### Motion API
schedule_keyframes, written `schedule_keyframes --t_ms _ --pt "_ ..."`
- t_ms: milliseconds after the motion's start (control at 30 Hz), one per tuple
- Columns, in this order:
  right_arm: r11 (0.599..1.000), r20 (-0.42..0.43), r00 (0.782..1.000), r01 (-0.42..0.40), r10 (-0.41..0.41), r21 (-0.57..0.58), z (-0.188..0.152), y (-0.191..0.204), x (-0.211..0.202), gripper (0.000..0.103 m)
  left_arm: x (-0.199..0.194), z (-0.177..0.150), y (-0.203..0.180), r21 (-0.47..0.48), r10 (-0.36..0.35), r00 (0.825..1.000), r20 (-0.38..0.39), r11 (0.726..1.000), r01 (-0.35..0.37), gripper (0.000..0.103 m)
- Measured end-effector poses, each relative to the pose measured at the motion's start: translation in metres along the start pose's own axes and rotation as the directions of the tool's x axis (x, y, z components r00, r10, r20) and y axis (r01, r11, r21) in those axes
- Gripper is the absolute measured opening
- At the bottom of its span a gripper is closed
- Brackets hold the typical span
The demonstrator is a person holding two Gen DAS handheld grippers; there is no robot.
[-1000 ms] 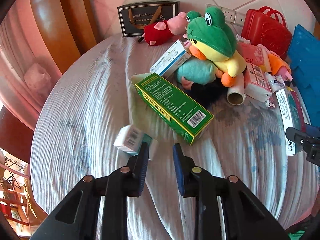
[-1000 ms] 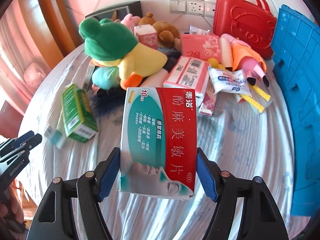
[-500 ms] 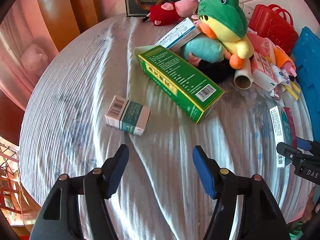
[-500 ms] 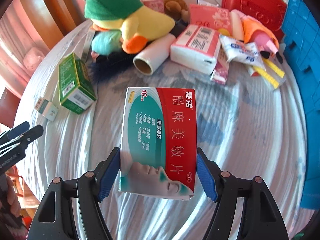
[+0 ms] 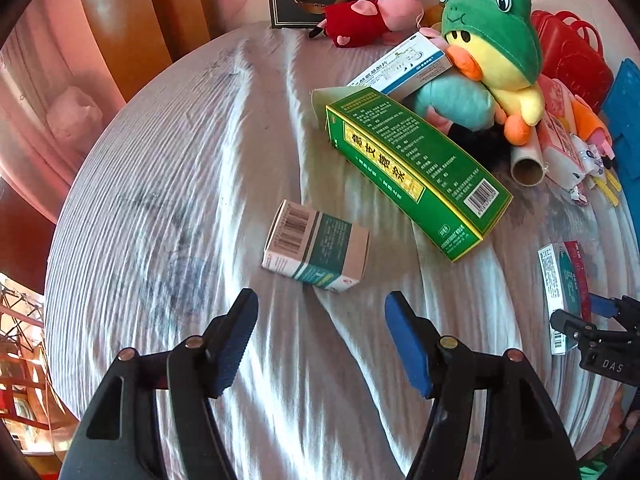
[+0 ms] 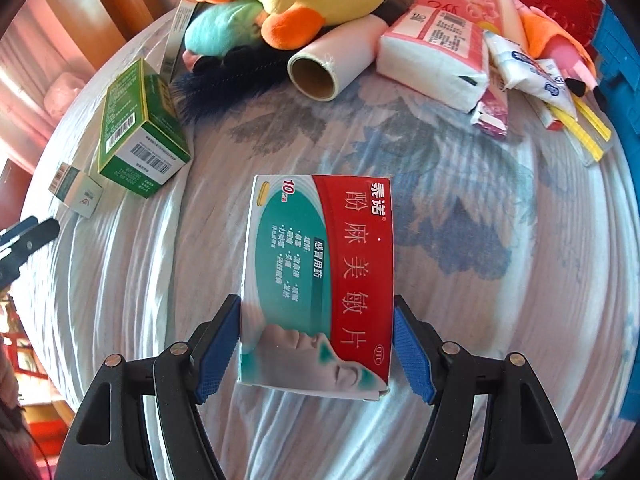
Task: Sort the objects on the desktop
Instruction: 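Lift both medicine boxes off the table with both grippers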
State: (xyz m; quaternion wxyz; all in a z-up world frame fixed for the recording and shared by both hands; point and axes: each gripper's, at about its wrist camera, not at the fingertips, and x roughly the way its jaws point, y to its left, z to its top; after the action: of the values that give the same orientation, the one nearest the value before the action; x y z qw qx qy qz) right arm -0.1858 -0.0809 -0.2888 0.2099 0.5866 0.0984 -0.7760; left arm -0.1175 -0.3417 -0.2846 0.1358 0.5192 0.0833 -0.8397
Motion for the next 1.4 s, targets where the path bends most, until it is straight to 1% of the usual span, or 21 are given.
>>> schedule_keyframes --t_ms 267,300,333,367,400,467,533,633,667,733,767,800,900,1033,1067,1100,1167,1233,1300,1367,1400 --pt "1.000 -0.006 1.000 0.029 -0.029 -0.003 0.010 0.010 0.006 0.073 0.045 0.025 -0.003 0.038 0.005 0.998 -0.056 0.999 -0.003 0.065" --pt "0.999 -0.006 0.999 0.033 -0.033 -0.003 0.011 0.012 0.006 0.073 0.048 0.025 -0.002 0.041 0.004 0.999 -0.054 0.999 -0.002 0.061" --pt "0.999 -0.005 0.999 0.034 -0.034 -0.003 0.011 0.013 0.006 0.073 0.049 0.025 0.000 0.042 -0.005 0.999 -0.041 0.999 0.007 0.052" --pt "0.999 -0.005 0.999 0.034 -0.034 -0.004 0.011 0.014 0.006 0.073 0.050 0.024 0.001 0.043 -0.016 0.999 -0.042 0.999 0.018 0.032" --pt "0.999 -0.004 0.999 0.036 -0.037 -0.005 0.011 0.015 0.006 0.073 0.049 0.024 0.003 0.042 -0.023 0.999 -0.045 0.999 0.025 0.018" --pt "0.999 0.000 0.999 0.038 -0.038 -0.005 0.010 0.017 0.006 0.073 0.044 0.022 0.005 0.039 -0.034 0.999 -0.027 0.999 0.036 0.013" --pt "0.999 0.000 0.999 0.034 -0.034 -0.003 0.009 0.018 0.006 0.073 0.034 0.020 0.007 0.038 -0.042 0.999 -0.013 0.998 0.043 0.013" --pt "1.000 0.000 1.000 0.027 -0.027 -0.007 0.008 0.020 0.005 0.073 0.022 0.019 0.011 0.005 -0.065 0.997 -0.034 0.998 0.065 0.014" --pt "1.000 0.001 1.000 0.024 -0.024 -0.006 0.008 0.021 0.005 0.073 0.017 0.021 0.011 -0.006 -0.081 0.996 -0.038 0.997 0.081 0.018" --pt "1.000 0.001 1.000 0.019 -0.019 -0.004 0.008 0.021 0.005 0.073 0.012 0.026 0.009 -0.023 -0.082 0.996 -0.023 0.996 0.082 0.046" --pt "1.000 0.001 1.000 0.020 -0.020 -0.004 0.009 0.021 0.006 0.073 0.010 0.031 0.006 -0.032 -0.080 0.997 -0.006 0.996 0.080 0.074" --pt "1.000 0.002 1.000 0.022 -0.022 -0.004 0.009 0.021 0.006 0.073 0.010 0.035 0.004 -0.044 -0.070 0.997 0.013 0.997 0.071 0.085" --pt "0.999 0.007 0.999 0.031 -0.031 -0.006 0.012 0.018 0.005 0.073 0.022 0.049 0.002 -0.106 0.005 1.000 0.029 0.994 -0.002 0.086" --pt "0.999 0.001 0.999 0.044 -0.044 -0.012 0.021 0.013 0.011 0.073 0.058 0.060 0.008 -0.205 0.105 0.994 -0.039 0.972 -0.111 0.085" --pt "0.999 0.001 0.999 0.047 -0.047 -0.014 0.023 0.013 0.013 0.073 0.069 0.060 0.008 -0.218 0.103 0.993 -0.058 0.969 -0.114 0.084" --pt "0.999 0.000 0.999 0.051 -0.051 -0.019 0.025 0.013 0.016 0.073 0.077 0.056 0.010 -0.232 0.093 0.993 -0.074 0.967 -0.107 0.077" --pt "0.998 0.003 0.998 0.058 -0.058 -0.035 0.028 0.015 0.020 0.073 0.086 0.045 0.015 -0.239 0.080 0.994 -0.077 0.966 -0.096 0.067" --pt "0.997 0.007 0.997 0.072 -0.072 -0.038 0.030 0.015 0.023 0.078 0.086 0.043 0.015 -0.228 0.079 0.995 -0.056 0.969 -0.090 0.058" --pt "0.997 0.010 0.997 0.071 -0.071 -0.019 0.031 0.014 0.025 0.084 0.087 0.042 0.016 -0.213 0.074 0.996 -0.049 0.973 -0.083 0.045" --pt "0.998 0.021 0.998 0.067 -0.067 -0.007 0.033 0.013 0.026 0.084 0.085 0.040 0.016 -0.192 0.079 0.996 -0.050 0.977 -0.087 0.037" --pt "0.997 0.029 0.997 0.076 -0.076 -0.011 0.034 0.013 0.026 0.075 0.083 0.039 0.016 -0.181 0.089 0.995 -0.048 0.979 -0.096 0.037"
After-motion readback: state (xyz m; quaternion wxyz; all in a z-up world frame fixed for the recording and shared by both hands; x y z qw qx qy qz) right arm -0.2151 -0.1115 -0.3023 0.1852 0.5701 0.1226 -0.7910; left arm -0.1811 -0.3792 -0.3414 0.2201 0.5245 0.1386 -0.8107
